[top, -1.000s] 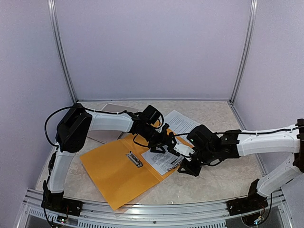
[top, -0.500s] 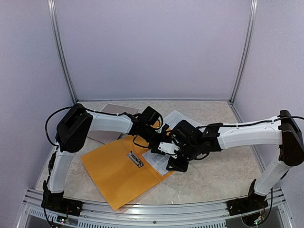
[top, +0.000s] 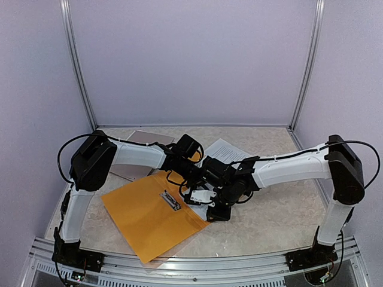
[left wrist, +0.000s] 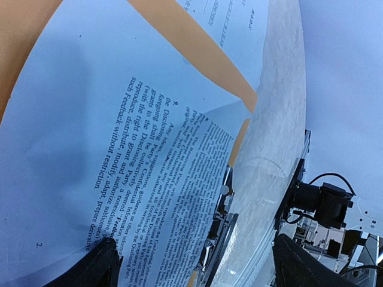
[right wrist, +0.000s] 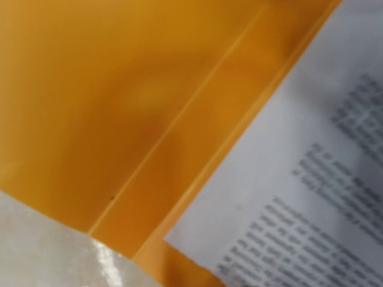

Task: Put the files into the folder
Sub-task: Clamp the file and folder together.

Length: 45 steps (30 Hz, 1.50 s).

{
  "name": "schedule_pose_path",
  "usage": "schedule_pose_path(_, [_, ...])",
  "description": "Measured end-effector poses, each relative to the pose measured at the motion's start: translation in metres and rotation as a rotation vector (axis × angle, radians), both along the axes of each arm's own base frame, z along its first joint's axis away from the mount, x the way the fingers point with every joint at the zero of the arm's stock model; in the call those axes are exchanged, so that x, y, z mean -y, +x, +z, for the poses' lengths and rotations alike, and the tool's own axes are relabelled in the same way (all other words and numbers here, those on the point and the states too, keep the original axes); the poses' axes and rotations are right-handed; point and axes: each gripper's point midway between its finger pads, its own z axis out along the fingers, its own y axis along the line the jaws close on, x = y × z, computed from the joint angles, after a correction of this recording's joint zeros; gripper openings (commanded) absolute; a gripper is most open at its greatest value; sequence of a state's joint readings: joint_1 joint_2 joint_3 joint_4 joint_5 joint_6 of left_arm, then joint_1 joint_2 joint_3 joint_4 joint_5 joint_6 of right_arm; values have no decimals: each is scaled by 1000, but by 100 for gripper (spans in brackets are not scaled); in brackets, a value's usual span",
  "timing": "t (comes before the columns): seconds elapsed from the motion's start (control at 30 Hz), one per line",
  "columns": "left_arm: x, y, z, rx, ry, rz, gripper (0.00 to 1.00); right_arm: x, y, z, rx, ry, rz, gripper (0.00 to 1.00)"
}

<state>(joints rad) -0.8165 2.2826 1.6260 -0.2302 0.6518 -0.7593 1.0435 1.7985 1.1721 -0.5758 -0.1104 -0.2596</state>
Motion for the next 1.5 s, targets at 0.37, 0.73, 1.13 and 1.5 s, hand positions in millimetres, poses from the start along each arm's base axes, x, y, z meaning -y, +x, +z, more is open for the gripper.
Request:
schedule_pose_path(0.37, [-1,0,0,-2,-4,-1,84,5,3,-15,13,-74,21,36])
schedule_pose_path(0.73, [0,0,0,-2,-13,-5,83,4,8,-17,39,-93,21,35])
schedule_pose_path(1.13, [-1,0,0,-3,-15,-5,83,6,15,-17,79,-111,14,38])
schedule_pose_path(1.5, [-1,0,-1,-4,-19,-7,82,8,16,-22,76,-125,25,29])
